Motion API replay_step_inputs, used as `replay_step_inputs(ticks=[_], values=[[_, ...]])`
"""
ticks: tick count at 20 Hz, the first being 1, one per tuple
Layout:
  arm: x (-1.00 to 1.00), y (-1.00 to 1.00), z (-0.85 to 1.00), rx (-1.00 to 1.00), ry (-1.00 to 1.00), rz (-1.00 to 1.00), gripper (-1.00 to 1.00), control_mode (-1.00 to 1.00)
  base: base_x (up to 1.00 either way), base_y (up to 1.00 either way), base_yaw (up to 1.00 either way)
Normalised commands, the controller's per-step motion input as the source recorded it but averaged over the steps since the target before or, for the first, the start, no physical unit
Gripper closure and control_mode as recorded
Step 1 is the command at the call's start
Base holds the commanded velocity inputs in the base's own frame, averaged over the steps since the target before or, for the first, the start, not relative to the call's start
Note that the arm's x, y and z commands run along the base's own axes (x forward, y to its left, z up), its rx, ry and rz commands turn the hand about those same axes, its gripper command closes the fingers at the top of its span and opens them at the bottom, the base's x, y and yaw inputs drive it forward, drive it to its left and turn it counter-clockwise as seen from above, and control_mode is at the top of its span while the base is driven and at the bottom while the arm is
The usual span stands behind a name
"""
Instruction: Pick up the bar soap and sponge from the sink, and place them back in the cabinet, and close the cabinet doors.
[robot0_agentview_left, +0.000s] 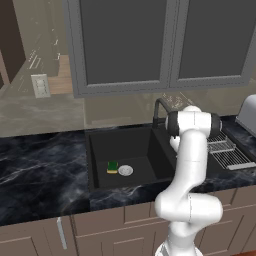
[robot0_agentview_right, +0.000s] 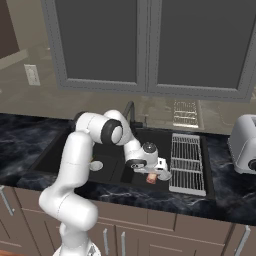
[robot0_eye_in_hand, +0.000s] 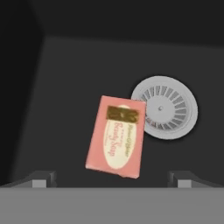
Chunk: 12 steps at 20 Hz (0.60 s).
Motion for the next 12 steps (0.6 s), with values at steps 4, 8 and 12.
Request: replay_step_inputs(ticks=[4,8,12], values=[[0.0,0.0,-0.16,0.0,0.0,0.0,-1.0,-1.0,0.0,0.0,0.0],[0.0,0.0,-0.15,0.0,0.0,0.0,-1.0,-1.0,0.0,0.0,0.0],[0.01,0.0,-0.13,0.0,0.0,0.0,-1.0,-1.0,0.0,0.0,0.0]])
